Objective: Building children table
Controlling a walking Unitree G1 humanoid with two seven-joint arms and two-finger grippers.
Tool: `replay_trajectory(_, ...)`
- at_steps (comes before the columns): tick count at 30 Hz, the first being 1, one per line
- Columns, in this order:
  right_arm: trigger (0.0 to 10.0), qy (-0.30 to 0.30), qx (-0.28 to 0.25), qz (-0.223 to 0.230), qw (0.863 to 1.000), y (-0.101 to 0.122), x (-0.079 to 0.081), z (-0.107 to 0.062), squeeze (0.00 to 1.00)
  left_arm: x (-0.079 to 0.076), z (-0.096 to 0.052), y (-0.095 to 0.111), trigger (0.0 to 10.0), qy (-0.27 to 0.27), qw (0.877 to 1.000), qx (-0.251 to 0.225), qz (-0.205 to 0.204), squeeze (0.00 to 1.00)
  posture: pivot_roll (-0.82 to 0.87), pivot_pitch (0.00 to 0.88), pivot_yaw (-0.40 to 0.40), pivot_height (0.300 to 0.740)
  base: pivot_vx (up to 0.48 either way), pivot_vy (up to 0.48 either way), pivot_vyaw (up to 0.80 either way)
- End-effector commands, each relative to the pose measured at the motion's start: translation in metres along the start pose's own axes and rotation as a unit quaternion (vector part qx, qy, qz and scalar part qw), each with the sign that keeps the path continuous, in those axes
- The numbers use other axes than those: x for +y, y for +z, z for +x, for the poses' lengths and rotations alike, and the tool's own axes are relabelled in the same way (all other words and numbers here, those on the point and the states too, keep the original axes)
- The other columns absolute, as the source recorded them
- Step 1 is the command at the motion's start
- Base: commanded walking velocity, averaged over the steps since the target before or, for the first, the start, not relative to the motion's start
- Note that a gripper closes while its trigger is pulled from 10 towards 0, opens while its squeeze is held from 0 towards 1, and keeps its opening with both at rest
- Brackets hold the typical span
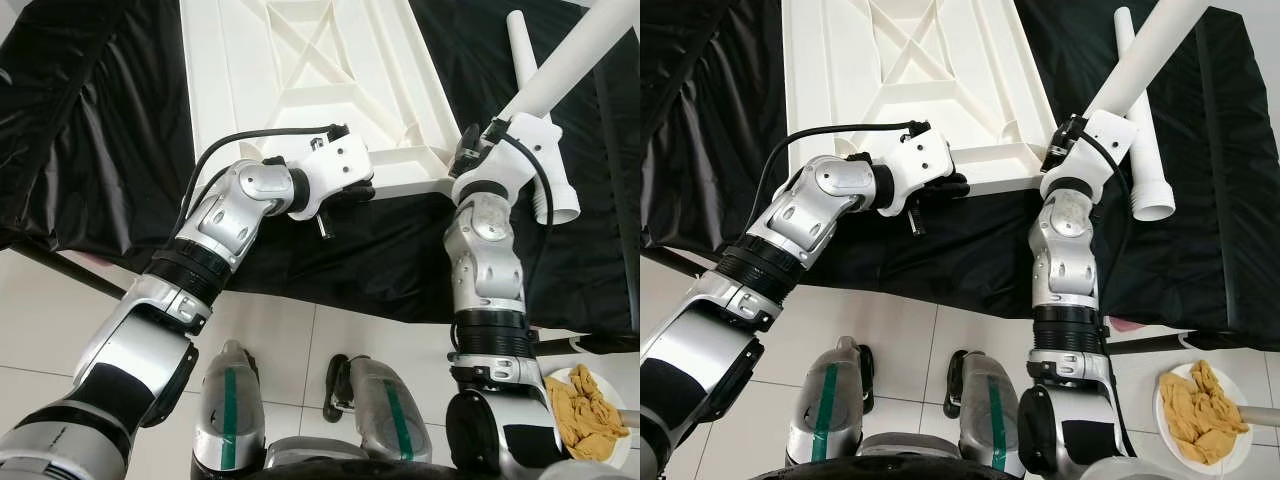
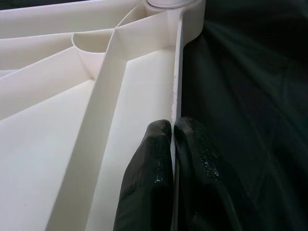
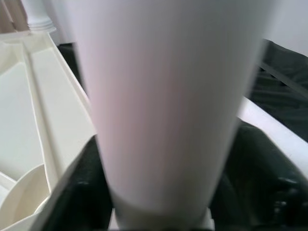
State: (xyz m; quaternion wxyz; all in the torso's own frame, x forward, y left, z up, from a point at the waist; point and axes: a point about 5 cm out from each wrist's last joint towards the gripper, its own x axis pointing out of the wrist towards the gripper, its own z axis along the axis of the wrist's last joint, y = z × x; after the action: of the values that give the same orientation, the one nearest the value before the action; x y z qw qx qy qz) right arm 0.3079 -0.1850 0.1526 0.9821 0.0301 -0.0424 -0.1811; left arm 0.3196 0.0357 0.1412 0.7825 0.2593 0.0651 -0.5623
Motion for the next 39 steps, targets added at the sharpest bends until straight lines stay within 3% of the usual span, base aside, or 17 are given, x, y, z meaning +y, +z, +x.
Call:
replay_trajectory(1,10.0,0.023,-0.014,0.01,1.0,0.005,-0.005,0.001,1.0,-0.001,-0.002,-0.013,10.0,0.012,0.999,0.025,-0.019,0.0,0.07,0.059,-0.08,0.74,0.0,0.0,0.0)
replay_trajectory(2,10.0,0.039,-0.019,0.013,0.999,0.007,-0.005,0.002,1.0,-0.001,-0.002,-0.013,10.0,0.013,0.999,0.025,-0.019,0.0,0.07,0.059,-0.08,0.74,0.0,0.0,0.0)
replay_trajectory(3,10.0,0.058,-0.019,0.017,0.998,0.007,-0.005,0.003,0.16,-0.001,-0.002,-0.013,10.0,0.013,0.999,0.025,-0.02,0.0,0.07,0.058,-0.082,0.74,0.0,0.0,0.0)
replay_trajectory(6,10.0,0.093,-0.015,0.025,0.995,0.007,-0.004,0.005,0.16,-0.001,-0.002,-0.013,10.0,0.014,0.999,0.023,-0.022,0.0,0.07,0.056,-0.084,0.74,0.0,0.0,0.0)
replay_trajectory(7,10.0,0.107,-0.02,0.022,0.994,0.009,-0.005,0.007,0.0,-0.001,-0.001,-0.012,10.0,0.014,0.999,0.022,-0.022,0.0,0.07,0.055,-0.086,0.74,0.0,0.0,0.0)
replay_trajectory(12,10.0,0.172,-0.017,0.024,0.985,0.011,-0.011,0.013,0.0,-0.001,-0.001,-0.012,10.0,0.015,0.999,0.021,-0.022,0.0,0.07,0.048,-0.089,0.74,0.0,0.0,0.0)
replay_trajectory(16,10.0,0.26,-0.017,0.009,0.965,0.012,-0.016,0.015,0.0,-0.001,-0.002,-0.013,10.0,0.016,0.999,0.022,-0.022,0.0,0.08,0.041,-0.086,0.74,0.0,0.0,0.0)
replay_trajectory(21,10.0,0.289,-0.014,0.012,0.957,0.012,-0.018,0.016,0.0,-0.001,-0.002,-0.013,10.0,0.016,0.999,0.022,-0.021,0.0,0.08,0.038,-0.084,0.74,0.0,0.0,0.0)
replay_trajectory(22,10.0,0.324,-0.009,0.017,0.946,0.01,-0.018,0.016,0.0,-0.001,-0.002,-0.013,10.0,0.016,0.999,0.022,-0.021,0.0,0.08,0.036,-0.083,0.74,0.0,0.0,0.0)
replay_trajectory(23,10.0,0.324,-0.009,0.017,0.946,0.01,-0.018,0.016,0.0,-0.001,-0.002,-0.013,10.0,0.016,0.999,0.022,-0.021,0.0,0.08,0.036,-0.083,0.74,0.0,0.0,0.0)
replay_trajectory(24,10.0,0.355,-0.003,0.011,0.935,0.007,-0.021,0.015,0.0,-0.001,-0.002,-0.012,10.0,0.015,0.999,0.022,-0.021,0.0,0.08,0.033,-0.083,0.74,0.0,0.0,0.0)
replay_trajectory(25,10.0,0.355,-0.003,0.011,0.935,0.007,-0.021,0.015,0.0,-0.001,-0.002,-0.012,10.0,0.015,0.999,0.022,-0.021,0.0,0.08,0.033,-0.083,0.74,0.0,0.0,0.0)
replay_trajectory(26,10.0,0.379,0.002,0.008,0.926,0.003,-0.025,0.015,0.0,0.0,-0.002,-0.011,10.0,0.016,0.999,0.021,-0.02,0.0,0.08,0.028,-0.079,0.74,0.0,0.0,0.0)
replay_trajectory(39,10.0,0.412,0.036,-0.016,0.911,-0.008,-0.045,0.03,0.0,0.0,-0.003,-0.011,10.0,0.01,1.0,0.022,-0.016,0.0,0.08,0.021,-0.061,0.74,0.0,0.0,0.0)
